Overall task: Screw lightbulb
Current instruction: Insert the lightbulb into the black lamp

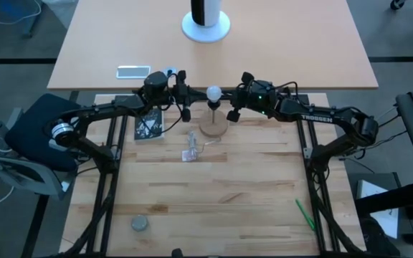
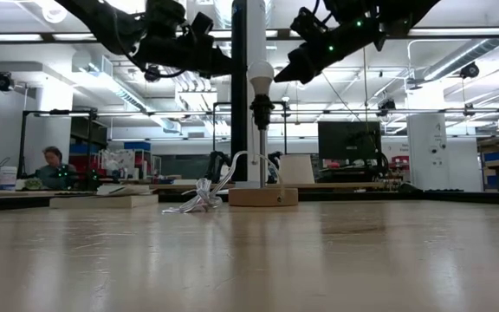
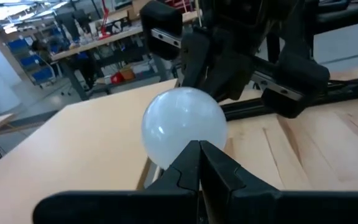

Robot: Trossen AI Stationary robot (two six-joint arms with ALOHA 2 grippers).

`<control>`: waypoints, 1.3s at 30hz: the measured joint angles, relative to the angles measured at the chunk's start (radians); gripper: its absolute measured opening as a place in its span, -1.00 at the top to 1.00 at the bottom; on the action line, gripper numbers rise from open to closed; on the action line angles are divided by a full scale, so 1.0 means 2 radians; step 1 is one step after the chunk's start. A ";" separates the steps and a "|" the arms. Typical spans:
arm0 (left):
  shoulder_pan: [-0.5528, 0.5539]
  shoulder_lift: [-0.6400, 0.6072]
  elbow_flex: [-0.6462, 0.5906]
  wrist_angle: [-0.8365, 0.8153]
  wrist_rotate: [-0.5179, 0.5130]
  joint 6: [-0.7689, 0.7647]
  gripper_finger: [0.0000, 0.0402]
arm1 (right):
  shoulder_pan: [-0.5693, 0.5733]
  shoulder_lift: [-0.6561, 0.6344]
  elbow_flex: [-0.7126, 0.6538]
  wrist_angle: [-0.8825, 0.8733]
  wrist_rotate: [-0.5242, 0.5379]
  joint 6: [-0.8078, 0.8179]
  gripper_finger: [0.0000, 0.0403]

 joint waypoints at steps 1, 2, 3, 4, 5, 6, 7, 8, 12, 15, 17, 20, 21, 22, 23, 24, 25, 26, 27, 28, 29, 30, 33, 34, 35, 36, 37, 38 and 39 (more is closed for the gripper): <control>0.000 0.001 0.000 0.002 0.000 0.002 1.00 | 0.000 0.000 0.000 0.002 0.000 0.001 1.00; 0.000 0.002 0.000 0.003 0.000 0.003 1.00 | 0.000 0.000 0.000 0.002 0.001 0.002 1.00; 0.000 0.003 0.000 0.003 0.000 0.003 1.00 | 0.000 -0.001 0.000 0.002 0.001 0.001 1.00; 0.000 0.004 0.000 0.003 -0.001 0.004 1.00 | 0.001 -0.002 0.000 0.002 0.001 0.001 1.00; 0.000 0.006 0.000 0.005 -0.001 0.004 1.00 | 0.003 -0.002 0.000 0.002 0.001 -0.001 1.00; 0.000 0.008 0.000 0.007 -0.001 0.004 1.00 | 0.004 -0.003 0.000 0.002 0.002 -0.001 1.00; 0.001 0.010 0.000 0.008 -0.001 0.004 1.00 | 0.005 -0.003 0.000 0.002 0.003 -0.001 1.00; 0.001 0.011 0.000 0.009 -0.001 0.004 1.00 | 0.007 -0.003 0.000 0.001 0.004 -0.001 1.00; 0.001 0.015 0.000 0.017 -0.012 0.005 1.00 | 0.012 -0.004 0.000 -0.007 0.006 -0.001 1.00; 0.001 0.017 0.000 0.018 -0.013 0.004 1.00 | 0.015 -0.005 0.000 -0.011 0.006 0.001 1.00; 0.001 0.017 0.000 0.019 -0.013 0.004 1.00 | 0.017 -0.005 0.000 -0.013 0.006 0.002 1.00; 0.001 0.020 0.000 0.022 -0.015 0.003 1.00 | 0.019 -0.006 0.000 -0.014 0.006 0.002 1.00; 0.001 0.021 0.000 0.023 -0.016 0.003 1.00 | 0.019 -0.006 0.000 -0.015 0.006 0.002 1.00; 0.001 0.022 0.000 0.025 -0.016 0.002 1.00 | 0.020 -0.006 0.000 -0.015 0.006 0.002 1.00; 0.001 0.022 0.000 0.026 -0.017 0.001 1.00 | 0.020 -0.006 0.000 -0.016 0.006 0.002 1.00; 0.002 0.023 0.000 0.027 -0.017 0.000 1.00 | 0.020 -0.007 0.000 -0.017 0.005 0.002 1.00; 0.002 0.023 0.000 0.028 -0.019 -0.002 1.00 | 0.021 -0.008 0.000 -0.019 0.004 0.002 1.00; 0.002 0.024 0.000 0.028 -0.021 -0.003 1.00 | 0.021 -0.009 0.000 -0.020 0.003 0.004 1.00; 0.002 0.024 0.000 0.028 -0.022 -0.003 1.00 | 0.022 -0.009 0.000 -0.021 0.001 0.005 1.00; 0.002 0.024 0.000 0.028 -0.024 -0.005 1.00 | 0.022 -0.010 0.000 -0.022 0.000 0.006 1.00; 0.002 0.024 0.000 0.028 -0.028 -0.006 1.00 | 0.022 -0.011 0.000 -0.024 -0.001 0.006 1.00; 0.002 0.024 0.000 0.028 -0.034 -0.007 1.00 | 0.022 -0.012 0.000 -0.025 -0.004 0.006 1.00; 0.002 0.025 0.000 0.025 -0.047 -0.011 1.00 | 0.025 -0.014 0.000 -0.025 -0.011 0.006 1.00; 0.002 0.025 0.000 0.024 -0.049 -0.012 1.00 | 0.026 -0.014 0.000 -0.025 -0.013 0.006 1.00; 0.002 0.026 0.000 0.023 -0.049 -0.012 1.00 | 0.026 -0.015 0.000 -0.025 -0.017 0.006 1.00; 0.002 0.026 0.000 0.024 -0.049 -0.013 1.00 | 0.026 -0.015 0.000 -0.025 -0.023 0.006 1.00; 0.002 0.026 0.000 0.024 -0.049 -0.015 1.00 | 0.027 -0.015 0.000 -0.025 -0.026 0.006 1.00; 0.002 0.026 0.000 0.024 -0.049 -0.016 1.00 | 0.027 -0.015 0.000 -0.025 -0.026 0.007 1.00; 0.002 0.026 0.000 0.024 -0.049 -0.017 1.00 | 0.027 -0.015 0.000 -0.025 -0.025 0.007 1.00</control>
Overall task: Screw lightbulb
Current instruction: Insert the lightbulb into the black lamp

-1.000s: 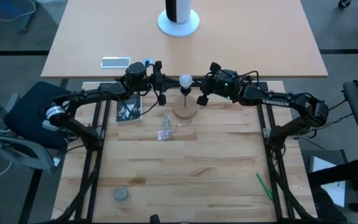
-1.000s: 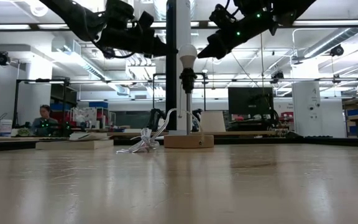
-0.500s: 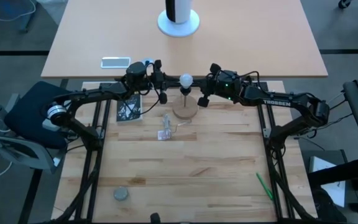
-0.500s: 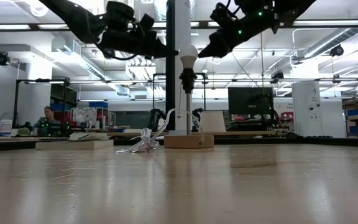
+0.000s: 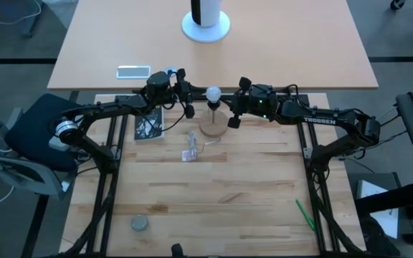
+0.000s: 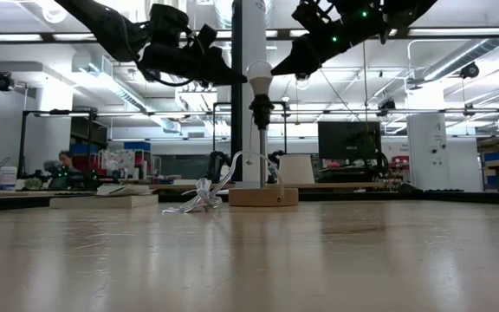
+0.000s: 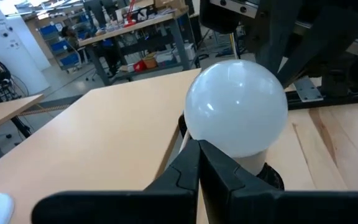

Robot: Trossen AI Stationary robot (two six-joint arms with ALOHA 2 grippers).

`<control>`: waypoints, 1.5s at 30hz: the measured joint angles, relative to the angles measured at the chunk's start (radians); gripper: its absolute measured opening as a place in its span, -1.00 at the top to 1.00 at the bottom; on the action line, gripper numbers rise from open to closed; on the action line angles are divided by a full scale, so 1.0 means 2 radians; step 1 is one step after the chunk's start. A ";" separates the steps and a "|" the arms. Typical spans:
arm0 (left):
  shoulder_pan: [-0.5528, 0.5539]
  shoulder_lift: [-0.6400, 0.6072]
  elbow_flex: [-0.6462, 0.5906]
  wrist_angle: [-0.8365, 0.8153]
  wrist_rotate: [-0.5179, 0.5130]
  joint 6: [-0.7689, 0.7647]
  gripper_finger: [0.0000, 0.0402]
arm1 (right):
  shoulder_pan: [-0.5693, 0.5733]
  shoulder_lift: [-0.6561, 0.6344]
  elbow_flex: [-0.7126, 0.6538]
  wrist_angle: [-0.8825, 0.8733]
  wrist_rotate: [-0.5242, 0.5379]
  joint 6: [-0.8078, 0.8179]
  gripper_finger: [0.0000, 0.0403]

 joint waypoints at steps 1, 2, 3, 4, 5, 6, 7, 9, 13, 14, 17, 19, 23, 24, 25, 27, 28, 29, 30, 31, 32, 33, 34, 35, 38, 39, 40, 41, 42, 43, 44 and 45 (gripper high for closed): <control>0.000 0.000 0.000 0.000 0.000 -0.001 1.00 | 0.000 0.000 0.000 0.000 0.001 0.000 1.00; 0.000 0.000 0.000 0.000 0.000 -0.001 1.00 | 0.000 0.000 0.000 0.000 0.001 0.000 1.00; 0.000 0.000 0.000 0.000 0.000 -0.001 1.00 | 0.000 0.000 0.000 0.000 0.002 0.001 1.00; 0.000 0.000 0.000 0.001 0.000 -0.001 1.00 | 0.000 -0.001 0.000 -0.001 0.003 0.002 1.00; 0.000 0.000 0.000 0.001 0.000 -0.001 1.00 | 0.000 -0.002 0.000 -0.002 0.005 0.003 1.00; 0.000 -0.001 0.000 0.002 -0.001 -0.001 1.00 | 0.000 -0.003 0.000 -0.005 0.009 0.002 1.00; -0.001 -0.001 0.000 0.003 -0.006 -0.001 1.00 | 0.000 -0.005 0.000 -0.008 0.012 0.002 1.00; -0.001 -0.003 0.000 0.002 -0.015 -0.003 1.00 | -0.001 -0.006 0.000 -0.012 0.022 0.002 1.00; -0.001 -0.009 0.000 -0.006 -0.016 -0.003 1.00 | -0.001 -0.010 0.000 -0.027 0.048 -0.001 1.00; -0.001 -0.011 0.000 -0.009 -0.016 -0.003 1.00 | -0.001 -0.010 0.000 -0.029 0.054 -0.003 1.00; -0.001 -0.015 0.000 -0.011 -0.009 -0.003 1.00 | -0.006 -0.010 0.000 -0.032 0.060 -0.006 1.00; -0.001 -0.018 0.000 -0.016 0.004 -0.003 1.00 | -0.011 -0.010 0.000 -0.032 0.060 -0.008 1.00; -0.001 -0.021 0.000 -0.016 0.025 -0.003 1.00 | -0.024 -0.010 0.000 -0.025 0.058 -0.014 1.00; -0.001 -0.021 0.000 -0.017 0.026 -0.003 1.00 | -0.027 -0.010 0.000 -0.022 0.049 -0.015 1.00; -0.001 -0.022 0.000 -0.018 0.026 -0.003 1.00 | -0.030 -0.010 0.000 -0.019 0.037 -0.016 1.00; -0.002 -0.023 0.000 -0.019 0.027 -0.003 1.00 | -0.036 -0.009 0.000 -0.013 0.012 -0.015 1.00; -0.002 -0.023 0.000 -0.020 0.029 -0.003 1.00 | -0.038 -0.008 0.000 -0.009 0.002 -0.013 1.00; -0.002 -0.023 0.000 -0.020 0.033 -0.002 1.00 | -0.039 -0.006 0.000 -0.006 -0.005 -0.012 1.00; -0.002 -0.023 0.000 -0.020 0.037 0.000 1.00 | -0.041 -0.003 0.000 -0.005 -0.012 -0.011 1.00; -0.002 -0.023 0.000 -0.020 0.040 0.001 1.00 | -0.043 -0.001 0.000 -0.002 -0.018 -0.009 1.00; -0.002 -0.023 0.000 -0.020 0.047 0.001 1.00 | -0.044 0.004 0.000 0.001 -0.024 -0.007 1.00; -0.002 -0.023 0.000 -0.020 0.057 0.001 1.00 | -0.044 0.007 0.000 0.003 -0.031 -0.006 1.00; -0.002 -0.023 0.000 -0.020 0.068 0.001 1.00 | -0.044 0.009 0.000 0.003 -0.036 -0.006 1.00; -0.002 -0.023 0.000 -0.022 0.075 0.002 1.00 | -0.044 0.011 0.000 0.004 -0.039 -0.006 1.00; -0.002 -0.023 0.000 -0.027 0.077 0.010 1.00 | -0.044 0.014 0.000 0.005 -0.040 -0.006 1.00; -0.002 -0.021 0.000 -0.026 0.075 0.013 1.00 | -0.044 0.014 0.000 0.005 -0.041 -0.006 1.00; -0.002 -0.019 0.000 -0.025 0.071 0.014 1.00 | -0.043 0.014 0.000 0.005 -0.042 -0.006 1.00; -0.002 -0.017 0.000 -0.022 0.064 0.014 1.00 | -0.043 0.014 0.000 0.005 -0.043 -0.005 1.00; -0.002 -0.016 0.000 -0.021 0.055 0.014 1.00 | -0.043 0.013 0.000 0.004 -0.043 -0.004 1.00; -0.002 -0.016 0.000 -0.020 0.045 0.014 1.00 | -0.042 0.013 0.000 0.004 -0.044 -0.001 1.00; -0.002 -0.015 0.000 -0.019 0.037 0.014 1.00 | -0.041 0.013 0.000 0.002 -0.044 0.000 1.00; -0.002 -0.015 0.000 -0.019 0.036 0.014 1.00 | -0.039 0.012 0.000 0.001 -0.044 0.000 1.00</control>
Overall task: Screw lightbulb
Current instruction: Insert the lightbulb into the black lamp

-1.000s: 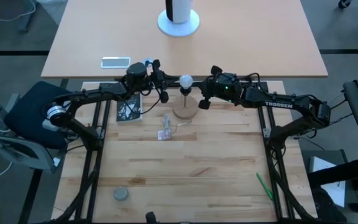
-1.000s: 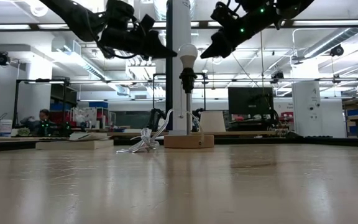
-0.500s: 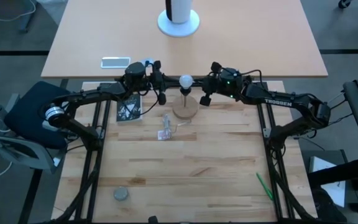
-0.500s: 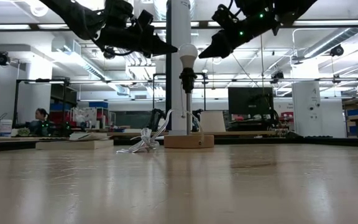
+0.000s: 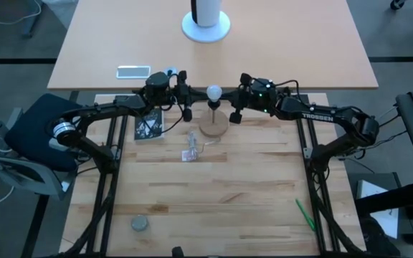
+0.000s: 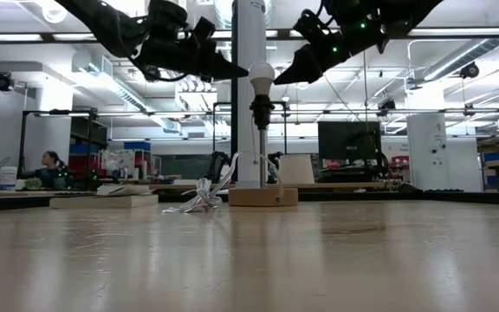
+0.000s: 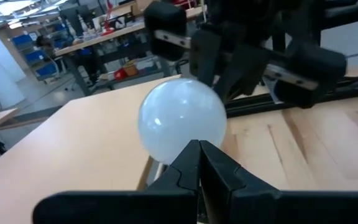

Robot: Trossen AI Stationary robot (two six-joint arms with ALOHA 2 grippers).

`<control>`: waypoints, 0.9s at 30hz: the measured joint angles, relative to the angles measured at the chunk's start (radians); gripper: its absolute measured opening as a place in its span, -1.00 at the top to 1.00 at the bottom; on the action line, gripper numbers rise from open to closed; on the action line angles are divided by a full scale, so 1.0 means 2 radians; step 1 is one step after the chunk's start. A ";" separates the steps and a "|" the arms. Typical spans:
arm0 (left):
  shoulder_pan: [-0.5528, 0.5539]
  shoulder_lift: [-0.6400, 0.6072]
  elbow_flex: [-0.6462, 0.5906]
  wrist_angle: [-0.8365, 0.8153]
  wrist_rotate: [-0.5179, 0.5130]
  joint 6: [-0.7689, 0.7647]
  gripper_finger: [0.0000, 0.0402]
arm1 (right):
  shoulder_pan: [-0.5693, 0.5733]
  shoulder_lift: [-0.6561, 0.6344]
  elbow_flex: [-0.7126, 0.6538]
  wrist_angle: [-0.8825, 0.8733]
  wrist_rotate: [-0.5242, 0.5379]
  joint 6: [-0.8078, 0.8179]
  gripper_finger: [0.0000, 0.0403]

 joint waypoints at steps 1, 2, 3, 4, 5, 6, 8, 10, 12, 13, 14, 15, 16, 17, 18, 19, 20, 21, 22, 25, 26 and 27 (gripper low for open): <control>0.000 0.000 0.000 0.000 -0.001 0.001 1.00 | 0.002 0.000 0.000 -0.001 0.000 0.000 1.00; 0.000 0.000 0.000 0.000 -0.002 0.004 1.00 | 0.004 0.000 0.000 -0.001 0.000 0.000 1.00; 0.000 0.000 0.000 0.000 -0.003 0.008 1.00 | 0.007 0.000 -0.001 -0.001 0.000 0.000 1.00; 0.000 0.000 0.000 0.000 -0.004 0.009 1.00 | 0.010 0.000 -0.001 -0.002 0.000 0.000 1.00; 0.001 0.000 0.000 0.000 -0.007 0.010 1.00 | 0.012 0.000 -0.001 -0.002 0.000 0.000 1.00; 0.001 0.000 0.000 0.000 -0.008 0.010 1.00 | 0.015 0.000 -0.001 -0.003 0.000 0.000 1.00; 0.001 0.000 0.000 -0.001 -0.008 0.011 1.00 | 0.019 -0.001 -0.001 -0.003 0.000 0.000 1.00; 0.001 0.000 0.000 -0.001 -0.008 0.011 1.00 | 0.022 -0.002 -0.001 -0.005 0.001 0.000 1.00; 0.001 0.000 0.000 -0.002 -0.014 0.009 1.00 | 0.023 -0.003 -0.001 -0.009 0.004 0.001 1.00; 0.000 0.000 0.000 -0.005 -0.021 0.008 1.00 | 0.023 -0.004 -0.001 -0.012 0.007 0.003 1.00; 0.000 0.000 0.000 -0.012 -0.027 0.005 1.00 | 0.023 -0.006 -0.001 -0.015 0.014 0.004 1.00; 0.001 -0.002 0.000 -0.020 -0.027 0.002 1.00 | 0.023 -0.009 -0.001 -0.021 0.023 0.004 1.00; 0.001 -0.004 0.000 -0.027 -0.027 0.001 1.00 | 0.023 -0.012 -0.001 -0.027 0.032 0.004 1.00; 0.001 -0.009 0.000 -0.034 -0.028 0.000 1.00 | 0.023 -0.013 -0.001 -0.031 0.039 0.004 1.00; 0.001 -0.015 0.000 -0.046 -0.028 0.000 1.00 | 0.022 -0.014 -0.001 -0.035 0.045 0.004 1.00; 0.001 -0.019 0.000 -0.054 -0.028 0.000 1.00 | 0.021 -0.015 -0.001 -0.038 0.048 0.004 1.00; 0.001 -0.023 0.000 -0.063 -0.026 0.002 1.00 | 0.019 -0.015 -0.001 -0.038 0.051 0.004 1.00; 0.001 -0.024 0.000 -0.075 -0.021 0.004 1.00 | 0.016 -0.015 -0.001 -0.037 0.053 0.001 1.00; 0.001 -0.025 0.000 -0.080 -0.011 0.004 1.00 | 0.012 -0.015 -0.001 -0.033 0.053 -0.001 1.00; 0.001 -0.025 0.000 -0.070 0.025 0.004 1.00 | 0.006 -0.005 0.000 -0.005 0.052 -0.005 1.00; 0.000 -0.023 0.000 -0.059 0.025 0.004 1.00 | 0.005 -0.001 0.000 0.000 0.053 -0.008 1.00; 0.000 -0.022 0.000 -0.053 0.025 0.003 1.00 | 0.004 0.001 0.000 0.006 0.053 -0.009 1.00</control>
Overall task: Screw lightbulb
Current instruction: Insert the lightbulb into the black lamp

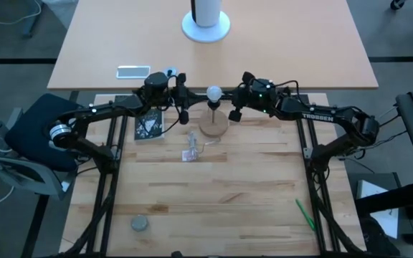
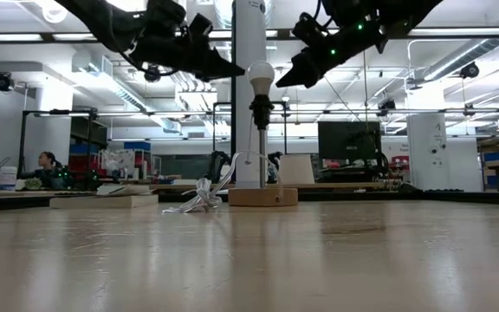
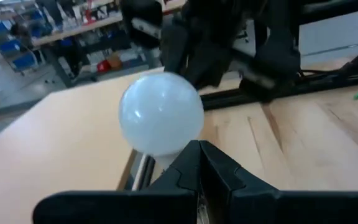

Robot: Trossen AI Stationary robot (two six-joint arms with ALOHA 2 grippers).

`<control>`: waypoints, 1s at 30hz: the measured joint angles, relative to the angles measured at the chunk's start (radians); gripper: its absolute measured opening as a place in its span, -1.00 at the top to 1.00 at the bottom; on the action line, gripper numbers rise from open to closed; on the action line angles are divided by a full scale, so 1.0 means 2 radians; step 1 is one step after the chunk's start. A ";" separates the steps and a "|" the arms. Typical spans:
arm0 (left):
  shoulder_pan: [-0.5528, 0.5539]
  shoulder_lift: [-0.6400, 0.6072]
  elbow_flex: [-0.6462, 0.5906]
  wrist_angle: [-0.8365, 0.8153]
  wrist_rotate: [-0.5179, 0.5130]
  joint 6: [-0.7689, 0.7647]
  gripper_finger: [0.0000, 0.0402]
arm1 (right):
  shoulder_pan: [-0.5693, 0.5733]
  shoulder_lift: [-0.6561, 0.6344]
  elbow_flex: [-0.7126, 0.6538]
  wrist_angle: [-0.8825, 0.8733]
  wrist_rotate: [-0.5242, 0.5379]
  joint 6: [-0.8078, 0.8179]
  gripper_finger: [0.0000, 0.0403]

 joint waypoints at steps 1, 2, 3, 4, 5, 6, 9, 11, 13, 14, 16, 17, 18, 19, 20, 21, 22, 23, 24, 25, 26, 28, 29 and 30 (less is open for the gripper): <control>0.000 0.002 0.000 0.004 -0.001 -0.001 1.00 | 0.000 0.001 0.000 0.001 0.000 -0.002 1.00; 0.001 0.005 0.000 0.008 -0.007 -0.002 1.00 | 0.000 0.001 0.000 0.003 -0.004 -0.003 1.00; 0.001 0.008 0.000 0.014 -0.014 -0.003 1.00 | 0.001 0.002 0.000 0.006 -0.012 -0.003 1.00; 0.001 0.009 0.000 0.018 -0.017 -0.003 1.00 | 0.001 0.002 0.000 0.006 -0.022 -0.001 1.00; 0.001 0.010 0.000 0.025 -0.021 -0.003 1.00 | 0.001 0.002 0.000 0.006 -0.026 0.002 1.00; 0.001 0.011 0.000 0.029 -0.024 -0.003 1.00 | 0.003 0.002 0.000 0.005 -0.026 0.003 1.00; 0.001 0.016 0.000 0.029 -0.037 -0.003 1.00 | 0.008 0.002 0.000 0.002 -0.026 0.003 1.00; 0.001 0.018 0.000 0.031 -0.042 -0.003 1.00 | 0.012 0.002 0.000 0.001 -0.025 0.003 1.00; 0.001 0.020 0.000 0.033 -0.045 -0.003 1.00 | 0.017 0.002 0.000 -0.002 -0.025 0.001 1.00; 0.001 0.021 0.000 0.035 -0.046 -0.003 1.00 | 0.019 0.002 0.000 -0.003 -0.026 0.001 1.00; 0.001 0.022 0.000 0.037 -0.048 -0.003 1.00 | 0.021 0.002 0.000 -0.005 -0.026 0.002 1.00; 0.001 0.022 0.000 0.038 -0.053 -0.003 1.00 | 0.022 0.002 0.000 -0.004 -0.026 0.004 1.00; 0.001 0.022 0.000 0.038 -0.059 -0.003 1.00 | 0.023 0.002 0.000 -0.004 -0.026 0.004 1.00; 0.001 0.022 0.000 0.039 -0.065 -0.004 1.00 | 0.023 0.002 0.000 -0.004 -0.027 0.004 1.00; 0.000 0.022 0.000 0.040 -0.067 -0.006 1.00 | 0.023 0.002 0.000 -0.004 -0.027 0.005 1.00; 0.000 0.022 0.000 0.040 -0.067 -0.009 1.00 | 0.023 0.002 0.000 -0.004 -0.027 0.007 1.00; 0.001 0.022 0.000 0.040 -0.067 -0.012 1.00 | 0.023 0.002 0.000 -0.005 -0.026 0.008 1.00; 0.001 0.022 0.000 0.040 -0.067 -0.016 1.00 | 0.023 0.002 0.000 -0.006 -0.025 0.009 1.00; 0.000 0.022 0.000 0.040 -0.067 -0.019 1.00 | 0.023 0.002 0.000 -0.009 -0.024 0.009 1.00; 0.000 0.021 0.000 0.039 -0.067 -0.022 1.00 | 0.023 0.001 0.000 -0.013 -0.024 0.011 1.00; 0.000 0.020 0.000 0.038 -0.067 -0.026 1.00 | 0.023 0.000 0.000 -0.016 -0.023 0.012 1.00; 0.000 0.016 0.000 0.037 -0.067 -0.030 1.00 | 0.023 -0.002 0.000 -0.018 -0.021 0.013 1.00; 0.000 0.013 0.000 0.036 -0.067 -0.031 1.00 | 0.023 -0.003 0.000 -0.019 -0.013 0.013 1.00; 0.000 0.010 0.000 0.033 -0.067 -0.031 1.00 | 0.023 -0.003 0.000 -0.019 -0.003 0.013 1.00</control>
